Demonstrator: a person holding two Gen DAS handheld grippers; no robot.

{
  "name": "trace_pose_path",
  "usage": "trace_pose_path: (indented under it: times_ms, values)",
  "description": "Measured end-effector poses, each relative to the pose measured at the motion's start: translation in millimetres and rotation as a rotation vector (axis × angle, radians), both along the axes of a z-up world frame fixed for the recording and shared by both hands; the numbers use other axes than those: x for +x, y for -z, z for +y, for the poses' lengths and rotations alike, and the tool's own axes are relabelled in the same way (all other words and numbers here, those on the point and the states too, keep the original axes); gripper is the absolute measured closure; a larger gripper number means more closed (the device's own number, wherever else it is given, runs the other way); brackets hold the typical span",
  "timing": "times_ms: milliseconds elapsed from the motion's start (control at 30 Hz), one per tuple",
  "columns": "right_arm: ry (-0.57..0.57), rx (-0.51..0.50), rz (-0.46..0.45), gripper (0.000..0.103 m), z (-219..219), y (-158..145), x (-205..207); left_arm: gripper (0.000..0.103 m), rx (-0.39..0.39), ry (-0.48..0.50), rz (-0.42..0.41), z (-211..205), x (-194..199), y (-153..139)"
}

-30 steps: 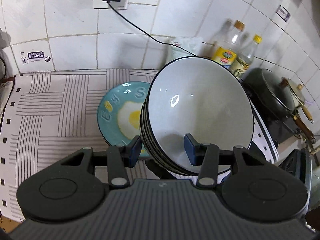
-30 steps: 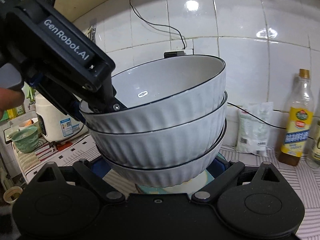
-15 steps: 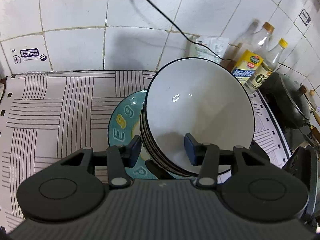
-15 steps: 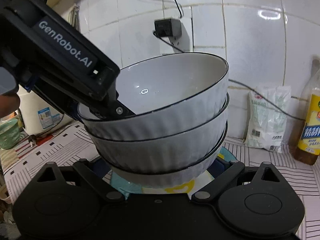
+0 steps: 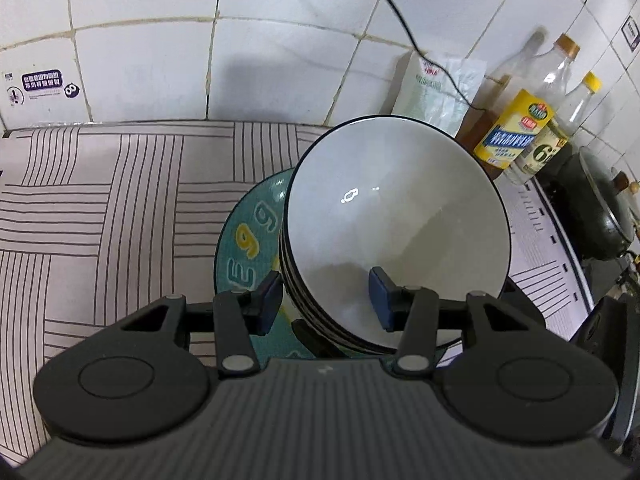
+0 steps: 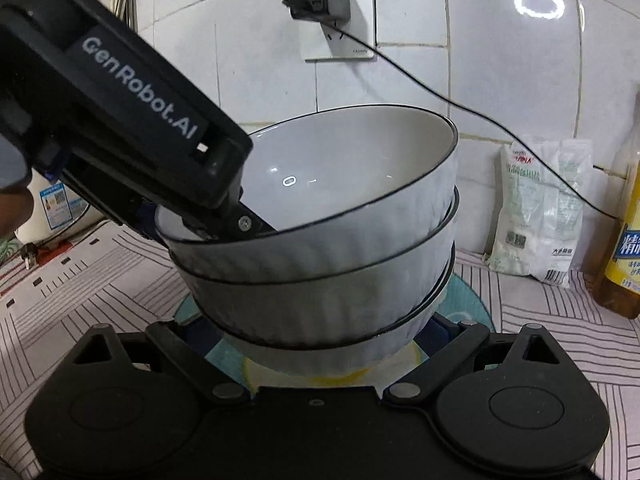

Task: Organize plates and bowls
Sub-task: 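Lift the three-bowl stack with both grippers and carry it over the egg plate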

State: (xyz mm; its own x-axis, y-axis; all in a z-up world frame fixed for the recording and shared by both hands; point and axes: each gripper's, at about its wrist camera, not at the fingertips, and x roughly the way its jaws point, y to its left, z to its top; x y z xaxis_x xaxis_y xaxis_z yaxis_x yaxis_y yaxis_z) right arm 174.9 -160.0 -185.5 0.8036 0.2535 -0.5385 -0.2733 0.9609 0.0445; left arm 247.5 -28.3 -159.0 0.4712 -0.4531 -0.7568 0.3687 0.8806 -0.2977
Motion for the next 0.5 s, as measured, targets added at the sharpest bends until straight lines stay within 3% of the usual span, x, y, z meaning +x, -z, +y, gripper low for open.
trace_pose_path:
  times_ms: [200, 500]
  values:
    - [-0.006, -0.009, 0.036, 0.004, 3.9, 12.2, -0.6, 0.057, 0.006, -0.003, -0.002, -0.1, -1.5, 9.9]
    - [0.01, 0.057, 0.037, 0.004, -4.4, 16.6, 2.4, 0.057, 0.01, -0.009, -0.018, -3.3, -1.3, 9.3]
